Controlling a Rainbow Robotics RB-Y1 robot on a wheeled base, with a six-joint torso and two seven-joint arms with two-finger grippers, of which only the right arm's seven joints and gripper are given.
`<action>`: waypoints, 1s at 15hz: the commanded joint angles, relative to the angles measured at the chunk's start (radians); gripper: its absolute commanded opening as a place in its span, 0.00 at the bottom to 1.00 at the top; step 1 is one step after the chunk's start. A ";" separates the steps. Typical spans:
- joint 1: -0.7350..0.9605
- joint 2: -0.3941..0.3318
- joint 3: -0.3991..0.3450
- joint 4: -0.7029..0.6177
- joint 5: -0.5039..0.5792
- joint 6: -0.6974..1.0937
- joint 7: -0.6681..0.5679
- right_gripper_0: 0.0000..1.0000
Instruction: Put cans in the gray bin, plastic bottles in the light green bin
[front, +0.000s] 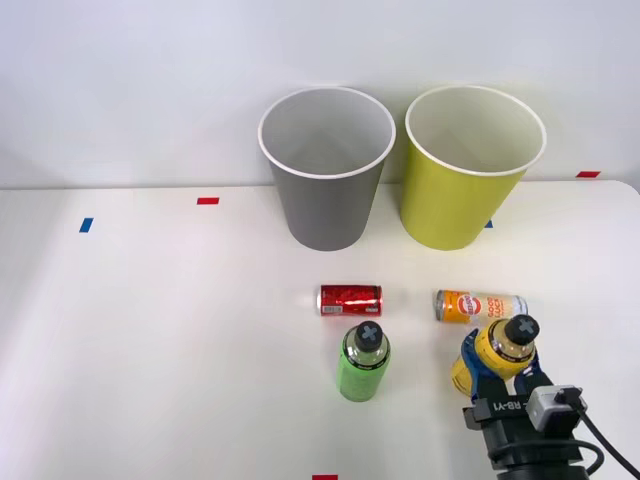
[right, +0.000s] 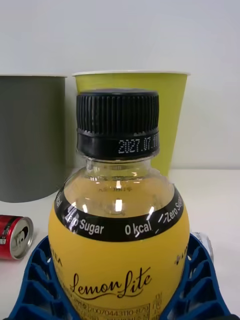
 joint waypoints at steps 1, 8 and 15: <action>0.001 -0.017 0.000 -0.007 -0.003 -0.054 0.000 0.00; -0.019 -0.112 0.017 -0.370 -0.029 0.249 -0.038 0.00; -0.470 -0.004 -0.143 -0.470 -0.246 0.779 -0.068 0.00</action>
